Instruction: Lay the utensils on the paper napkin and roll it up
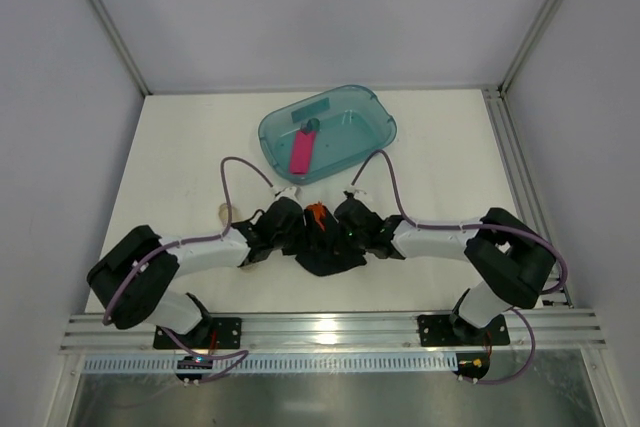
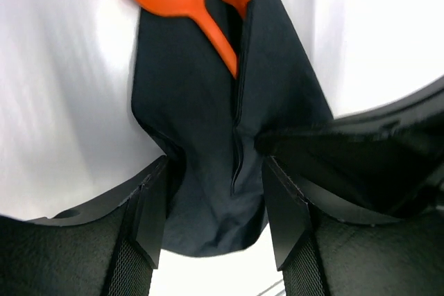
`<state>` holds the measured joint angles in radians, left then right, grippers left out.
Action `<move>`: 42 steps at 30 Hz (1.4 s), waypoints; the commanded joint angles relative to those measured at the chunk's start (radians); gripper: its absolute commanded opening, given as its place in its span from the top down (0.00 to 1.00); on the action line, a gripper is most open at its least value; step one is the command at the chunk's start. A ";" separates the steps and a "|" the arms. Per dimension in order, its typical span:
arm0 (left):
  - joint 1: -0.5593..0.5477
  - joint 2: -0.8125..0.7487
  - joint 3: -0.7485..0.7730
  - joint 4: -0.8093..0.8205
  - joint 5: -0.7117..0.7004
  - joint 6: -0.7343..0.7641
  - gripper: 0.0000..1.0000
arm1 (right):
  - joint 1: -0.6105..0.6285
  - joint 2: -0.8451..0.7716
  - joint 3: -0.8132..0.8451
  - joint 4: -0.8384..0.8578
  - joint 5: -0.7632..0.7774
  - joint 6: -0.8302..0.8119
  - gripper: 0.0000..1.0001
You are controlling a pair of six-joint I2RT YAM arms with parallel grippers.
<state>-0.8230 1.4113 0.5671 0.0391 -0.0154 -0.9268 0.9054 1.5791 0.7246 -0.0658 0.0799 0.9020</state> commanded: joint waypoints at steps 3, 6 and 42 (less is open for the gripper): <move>0.044 0.101 0.128 -0.019 0.072 0.080 0.43 | -0.007 -0.030 -0.031 -0.034 0.086 0.028 0.96; 0.054 0.081 0.123 -0.036 0.112 0.094 0.43 | -0.011 -0.014 -0.025 -0.031 0.081 0.031 0.96; -0.022 -0.201 -0.096 -0.268 -0.113 -0.305 0.32 | -0.011 0.029 -0.007 0.023 0.077 0.123 0.96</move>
<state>-0.8440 1.1782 0.4988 -0.3042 -0.1188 -1.1828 0.8948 1.5803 0.7048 -0.0238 0.1276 1.0126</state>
